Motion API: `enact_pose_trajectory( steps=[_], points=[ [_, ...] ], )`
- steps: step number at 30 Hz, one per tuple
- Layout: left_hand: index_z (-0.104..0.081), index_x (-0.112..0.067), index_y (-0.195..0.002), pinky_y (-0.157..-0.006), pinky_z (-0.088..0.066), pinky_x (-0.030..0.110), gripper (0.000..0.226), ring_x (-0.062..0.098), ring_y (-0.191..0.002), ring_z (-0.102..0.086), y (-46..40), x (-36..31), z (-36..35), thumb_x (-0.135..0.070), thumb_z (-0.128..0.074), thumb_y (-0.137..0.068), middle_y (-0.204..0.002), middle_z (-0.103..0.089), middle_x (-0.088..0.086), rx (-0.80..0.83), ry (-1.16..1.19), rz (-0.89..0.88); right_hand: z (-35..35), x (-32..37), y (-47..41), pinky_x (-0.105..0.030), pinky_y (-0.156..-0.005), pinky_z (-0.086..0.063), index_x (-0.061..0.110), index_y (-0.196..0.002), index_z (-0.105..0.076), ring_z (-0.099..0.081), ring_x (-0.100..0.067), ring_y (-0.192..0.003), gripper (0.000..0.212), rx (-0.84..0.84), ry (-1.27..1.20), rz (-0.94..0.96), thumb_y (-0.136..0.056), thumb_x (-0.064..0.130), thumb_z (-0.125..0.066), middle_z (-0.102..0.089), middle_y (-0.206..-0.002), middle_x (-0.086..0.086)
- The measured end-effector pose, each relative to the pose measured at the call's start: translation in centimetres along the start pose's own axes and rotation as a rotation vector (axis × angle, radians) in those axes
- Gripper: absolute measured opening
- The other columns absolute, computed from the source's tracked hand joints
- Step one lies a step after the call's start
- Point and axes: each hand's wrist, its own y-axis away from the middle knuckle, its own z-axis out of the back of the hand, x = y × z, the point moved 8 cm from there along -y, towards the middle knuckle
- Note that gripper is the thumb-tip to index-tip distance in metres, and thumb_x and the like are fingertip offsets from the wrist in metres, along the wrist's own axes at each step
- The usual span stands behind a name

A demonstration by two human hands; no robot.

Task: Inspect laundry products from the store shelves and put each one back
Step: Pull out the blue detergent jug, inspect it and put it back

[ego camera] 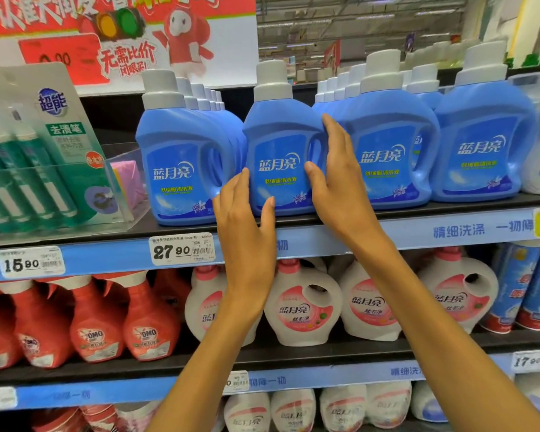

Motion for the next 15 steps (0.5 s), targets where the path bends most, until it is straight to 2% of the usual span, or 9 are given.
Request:
enact_pose_trajectory(
  steps=[4,6,8,10,11,13,15],
  points=[
    [-0.046,0.002,-0.135,-0.104,-0.040,0.042,0.048,0.027,-0.126,-0.045,0.0,-0.1,-0.1,-0.002,-0.061,-0.090,-0.135,-0.048,0.013,0.036,0.005,-0.023,-0.1,0.2,0.3,-0.002,-0.107,-0.005,0.000,-0.149,-0.016,-0.014,-0.020,-0.146,0.059,-0.015,0.029,0.007,-0.097,0.001,-0.046,-0.018,-0.157,-0.012],
    [-0.046,0.001,-0.135,-0.106,-0.038,0.041,0.047,0.026,-0.127,-0.043,0.2,-0.1,0.0,-0.002,-0.060,-0.090,-0.136,-0.047,0.013,0.036,0.005,-0.023,0.4,0.4,1.0,-0.002,-0.106,-0.007,0.000,-0.148,-0.021,-0.018,-0.019,-0.145,0.057,-0.060,-0.012,-0.001,-0.097,0.001,-0.047,-0.023,-0.156,-0.011],
    [-0.048,-0.001,-0.134,-0.110,-0.032,0.028,0.046,0.025,-0.129,-0.041,0.5,-0.6,0.3,-0.003,-0.060,-0.090,-0.137,-0.046,0.013,0.019,-0.017,-0.053,2.0,0.8,1.6,-0.008,-0.111,-0.017,0.000,-0.145,-0.030,-0.029,-0.016,-0.140,0.051,-0.160,-0.056,0.031,-0.096,-0.001,-0.047,-0.034,-0.151,-0.012],
    [-0.050,-0.005,-0.133,-0.106,-0.024,0.014,0.044,0.025,-0.128,-0.040,0.7,-1.8,0.3,-0.004,-0.060,-0.090,-0.136,-0.046,0.012,0.031,-0.037,-0.126,4.5,0.7,1.9,-0.023,-0.112,-0.031,0.000,-0.139,-0.041,-0.042,-0.017,-0.132,0.045,-0.294,-0.093,0.059,-0.095,-0.003,-0.046,-0.046,-0.141,-0.011],
    [-0.051,-0.006,-0.132,-0.106,-0.023,0.013,0.044,0.025,-0.127,-0.040,0.8,-2.6,0.1,-0.004,-0.061,-0.090,-0.136,-0.047,0.012,0.054,-0.038,-0.166,5.9,0.3,1.9,-0.028,-0.110,-0.037,0.001,-0.137,-0.044,-0.046,-0.017,-0.128,0.042,-0.356,-0.108,0.051,-0.095,-0.003,-0.045,-0.049,-0.137,-0.009],
    [-0.053,-0.006,-0.131,-0.107,-0.028,0.020,0.042,0.025,-0.126,-0.041,0.8,-4.3,-0.9,-0.005,-0.060,-0.090,-0.135,-0.049,0.011,0.112,-0.028,-0.231,8.5,-0.6,1.7,-0.031,-0.107,-0.040,0.002,-0.135,-0.046,-0.050,-0.017,-0.125,0.040,-0.435,-0.096,0.020,-0.095,0.000,-0.045,-0.052,-0.134,-0.008],
    [-0.052,-0.004,-0.132,-0.108,-0.031,0.027,0.042,0.026,-0.127,-0.042,0.9,-5.7,-2.3,-0.003,-0.058,-0.090,-0.135,-0.051,0.010,0.188,0.013,-0.262,10.2,-1.6,1.0,-0.032,-0.107,-0.039,0.003,-0.136,-0.045,-0.048,-0.018,-0.126,0.039,-0.432,-0.012,-0.015,-0.097,0.004,-0.046,-0.051,-0.134,-0.008]
  ],
)
